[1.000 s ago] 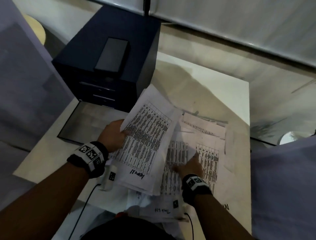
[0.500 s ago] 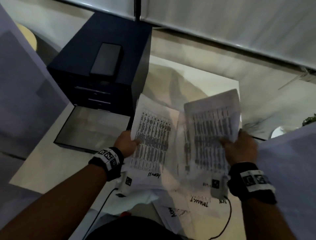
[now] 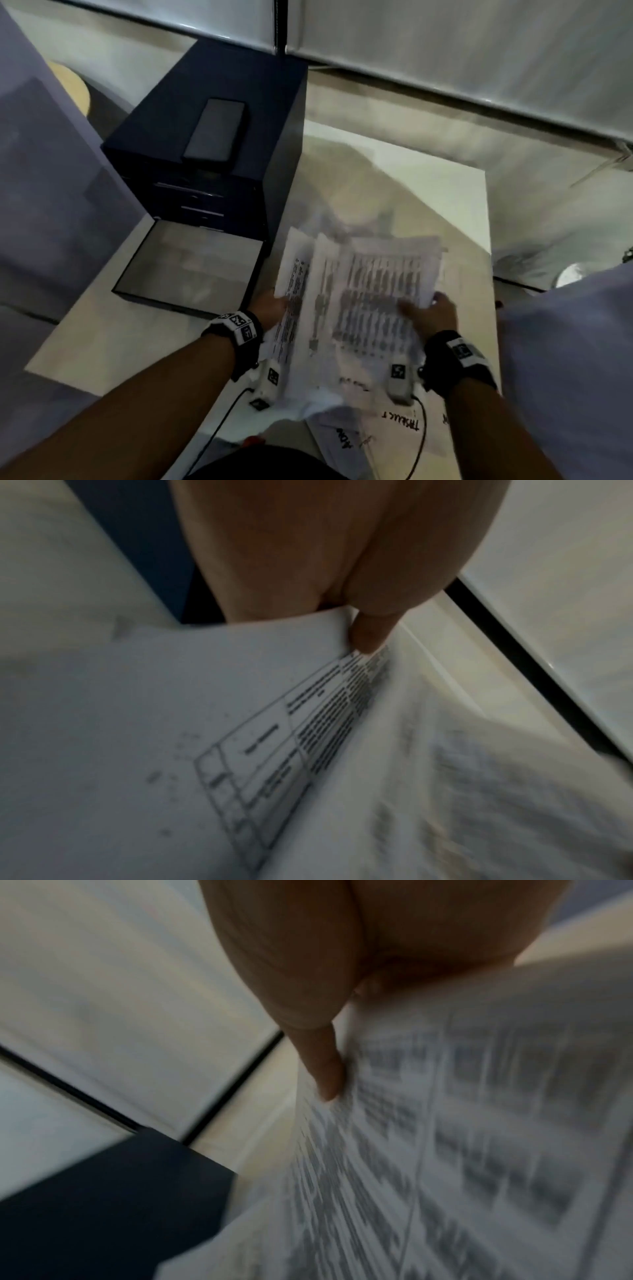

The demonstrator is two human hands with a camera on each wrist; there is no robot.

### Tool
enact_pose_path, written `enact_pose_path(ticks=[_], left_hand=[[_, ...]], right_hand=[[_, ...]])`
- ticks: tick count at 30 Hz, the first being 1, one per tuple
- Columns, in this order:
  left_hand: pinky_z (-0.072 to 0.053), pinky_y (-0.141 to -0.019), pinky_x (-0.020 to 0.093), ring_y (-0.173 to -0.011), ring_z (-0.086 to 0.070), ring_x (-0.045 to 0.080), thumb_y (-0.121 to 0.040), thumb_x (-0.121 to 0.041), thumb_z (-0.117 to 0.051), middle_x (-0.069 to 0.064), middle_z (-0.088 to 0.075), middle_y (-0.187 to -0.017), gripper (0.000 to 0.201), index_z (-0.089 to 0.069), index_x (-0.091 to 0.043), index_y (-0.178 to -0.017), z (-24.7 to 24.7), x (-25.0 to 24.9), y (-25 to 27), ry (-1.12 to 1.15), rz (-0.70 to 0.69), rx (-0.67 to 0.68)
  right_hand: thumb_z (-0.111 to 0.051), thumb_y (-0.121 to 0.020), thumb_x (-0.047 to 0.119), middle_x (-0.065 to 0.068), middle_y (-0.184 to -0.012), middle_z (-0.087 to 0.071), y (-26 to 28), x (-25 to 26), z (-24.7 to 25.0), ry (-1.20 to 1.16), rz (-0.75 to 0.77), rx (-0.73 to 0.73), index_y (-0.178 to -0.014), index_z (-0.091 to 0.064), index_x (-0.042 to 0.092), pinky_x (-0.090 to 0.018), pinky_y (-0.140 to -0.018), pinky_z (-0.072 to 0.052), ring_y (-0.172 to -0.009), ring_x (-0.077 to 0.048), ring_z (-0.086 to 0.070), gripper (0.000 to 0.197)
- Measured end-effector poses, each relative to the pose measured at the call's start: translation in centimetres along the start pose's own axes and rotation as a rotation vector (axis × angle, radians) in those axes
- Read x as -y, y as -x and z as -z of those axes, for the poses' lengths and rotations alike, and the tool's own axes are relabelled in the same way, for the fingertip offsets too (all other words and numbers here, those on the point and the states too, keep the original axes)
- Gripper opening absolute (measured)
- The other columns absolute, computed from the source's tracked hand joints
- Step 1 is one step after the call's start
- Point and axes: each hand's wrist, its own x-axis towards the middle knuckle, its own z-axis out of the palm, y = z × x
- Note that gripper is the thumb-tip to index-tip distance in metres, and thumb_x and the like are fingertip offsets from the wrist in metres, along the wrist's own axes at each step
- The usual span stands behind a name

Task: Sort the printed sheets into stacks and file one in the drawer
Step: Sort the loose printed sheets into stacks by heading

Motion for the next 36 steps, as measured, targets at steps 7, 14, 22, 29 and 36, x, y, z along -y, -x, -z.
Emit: enact_pose_path(ticks=[7,14,22,29,36], left_hand=[[-0.046,-0.103,0.041,-0.118,-0.057,0.027,-0.079,-0.048,-0.067,0.006,-0.059,-0.131,0.069,-0.049,-0.012,-0.134,-1.2,2.8,-2.1,-0.157,-0.020,-0.008],[-0.047,-0.092,0.031,-0.104,-0.056,0.020,-0.094,-0.018,-0.055,-0.002,-0.058,-0.118,0.038,-0.053,-0.014,-0.132,1.7,-1.3,1.2,-0.193,-0.251,-0.129],[-0.044,-0.087,0.029,-0.100,-0.058,0.021,-0.091,-0.009,-0.060,0.002,-0.062,-0.111,0.035,-0.057,-0.014,-0.125,6.0,-3.1,2.3,-0.201,-0.326,-0.315],[-0.048,-0.086,0.032,-0.101,-0.063,0.026,-0.089,-0.010,-0.064,0.007,-0.067,-0.110,0.034,-0.059,-0.015,-0.121,7.2,-2.9,2.7,-0.161,-0.325,-0.312],[-0.050,-0.086,0.034,-0.097,-0.063,0.025,-0.088,-0.012,-0.067,0.005,-0.067,-0.106,0.032,-0.060,-0.015,-0.119,7.8,-3.1,3.3,-0.174,-0.308,-0.286]], right_hand=[[-0.052,-0.095,0.008,-0.017,-0.130,-0.057,0.6,-2.1,-7.0,0.176,-0.027,0.164,-0.138,-0.043,0.007,-0.029,-0.094,-0.042,-0.116,-0.035,-0.056,0.044],[-0.070,-0.084,0.037,-0.017,-0.146,-0.035,0.0,-4.0,-3.9,0.361,-0.125,-0.079,-0.147,-0.029,0.009,-0.050,-0.107,-0.035,-0.132,-0.040,-0.035,0.080],[-0.082,-0.062,0.057,-0.019,-0.155,-0.014,-0.7,-7.1,-3.4,0.503,-0.289,0.007,-0.152,-0.003,0.006,-0.057,-0.112,-0.025,-0.141,-0.043,-0.018,0.130],[-0.091,-0.051,0.049,-0.021,-0.143,-0.038,-1.4,-6.8,-3.9,0.454,-0.277,0.005,-0.143,-0.028,0.004,-0.051,-0.109,-0.029,-0.132,-0.041,-0.035,0.120],[-0.087,-0.068,0.021,-0.022,-0.133,-0.053,-0.7,-6.9,-4.4,0.219,-0.226,-0.010,-0.140,-0.035,0.005,-0.038,-0.092,-0.050,-0.117,-0.040,-0.056,0.091]])
